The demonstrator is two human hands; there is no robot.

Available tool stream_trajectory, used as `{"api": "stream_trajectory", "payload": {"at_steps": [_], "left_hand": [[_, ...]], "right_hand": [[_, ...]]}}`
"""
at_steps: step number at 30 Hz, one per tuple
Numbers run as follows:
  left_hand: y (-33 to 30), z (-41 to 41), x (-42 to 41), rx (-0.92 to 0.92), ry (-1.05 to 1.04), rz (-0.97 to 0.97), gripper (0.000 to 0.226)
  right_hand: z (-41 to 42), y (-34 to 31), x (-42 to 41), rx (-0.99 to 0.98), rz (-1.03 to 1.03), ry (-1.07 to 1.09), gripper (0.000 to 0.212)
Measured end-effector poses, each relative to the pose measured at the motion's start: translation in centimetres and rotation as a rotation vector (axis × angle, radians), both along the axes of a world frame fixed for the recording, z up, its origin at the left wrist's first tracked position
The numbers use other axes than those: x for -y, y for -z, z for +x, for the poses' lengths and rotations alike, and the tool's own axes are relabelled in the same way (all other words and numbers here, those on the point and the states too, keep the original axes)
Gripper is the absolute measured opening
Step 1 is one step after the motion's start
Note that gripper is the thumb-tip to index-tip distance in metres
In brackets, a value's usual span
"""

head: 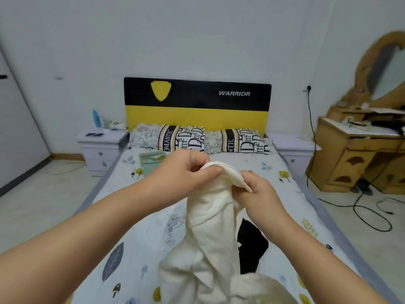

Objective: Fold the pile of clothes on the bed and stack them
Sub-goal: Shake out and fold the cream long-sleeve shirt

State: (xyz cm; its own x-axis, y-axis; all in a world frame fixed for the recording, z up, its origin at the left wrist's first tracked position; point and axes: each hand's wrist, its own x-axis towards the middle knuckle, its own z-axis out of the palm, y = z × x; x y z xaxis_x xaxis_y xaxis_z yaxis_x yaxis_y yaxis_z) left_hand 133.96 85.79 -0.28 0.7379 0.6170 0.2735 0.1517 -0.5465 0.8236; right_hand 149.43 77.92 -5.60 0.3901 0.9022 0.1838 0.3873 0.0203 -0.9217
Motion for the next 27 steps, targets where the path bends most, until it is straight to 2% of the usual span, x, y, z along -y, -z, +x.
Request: {"api": "stream_trajectory", "payload": {"at_steps": [2,4,5,7,8,10,14,17,19,22,25,27], "left_hand": [[-1.4,-1.5,1.3,0.034,0.023,-0.082,0.041],[-1.9,-2.9,2.1,0.086,-0.039,-0.164,0.041],[-1.7,-3.5,2.3,0.065,-0.091,-0.158,0.035],[-0.7,-4.6,2.5,-0.094,-0.141,-0.093,0.02],[-0.1,-5.0,2.7,-0.166,-0.103,-0.102,0.02],[0.9,-5.6,3.5,-0.198,0.041,-0.233,0.032],[0.4,-5.9,5.9,-0.139,0.339,-0.448,0.034],[-0.4,-6.4,7.1,-0.137,0.337,-0.438,0.03],[-1.5,-7.2,7.3,-0.109,0.244,-0.344,0.014],[-3.3,-8.8,7.2,-0.033,0.107,-0.282,0.002],[-5.3,-9.9,7.5,0.073,0.075,-0.267,0.016],[-6.6,-10.2,8.2,0.103,0.056,-0.265,0.023]], "right_hand": [[-1.0,-2.7,1.3,-0.03,0.019,-0.026,0.017],[-2.0,-5.2,2.7,-0.033,0.049,-0.058,0.031],[-2.4,-6.4,3.4,-0.021,0.057,-0.074,0.036],[-3.4,-8.7,4.7,0.011,0.068,-0.112,0.042],[-3.9,-9.8,5.4,0.023,0.08,-0.135,0.045],[-4.8,-11.8,6.8,0.024,0.108,-0.182,0.05],[-6.2,-14.6,9.3,0.037,0.142,-0.255,0.047],[-6.8,-15.8,11.1,0.084,0.099,-0.259,0.045],[-6.5,-16.4,12.4,0.123,0.051,-0.239,0.04],[-5.8,-16.9,14.0,0.325,-0.085,-0.223,0.022],[-5.7,-16.6,15.0,0.633,-0.181,-0.141,0.023],[-5.9,-16.3,15.3,0.71,-0.235,-0.112,0.019]]}}
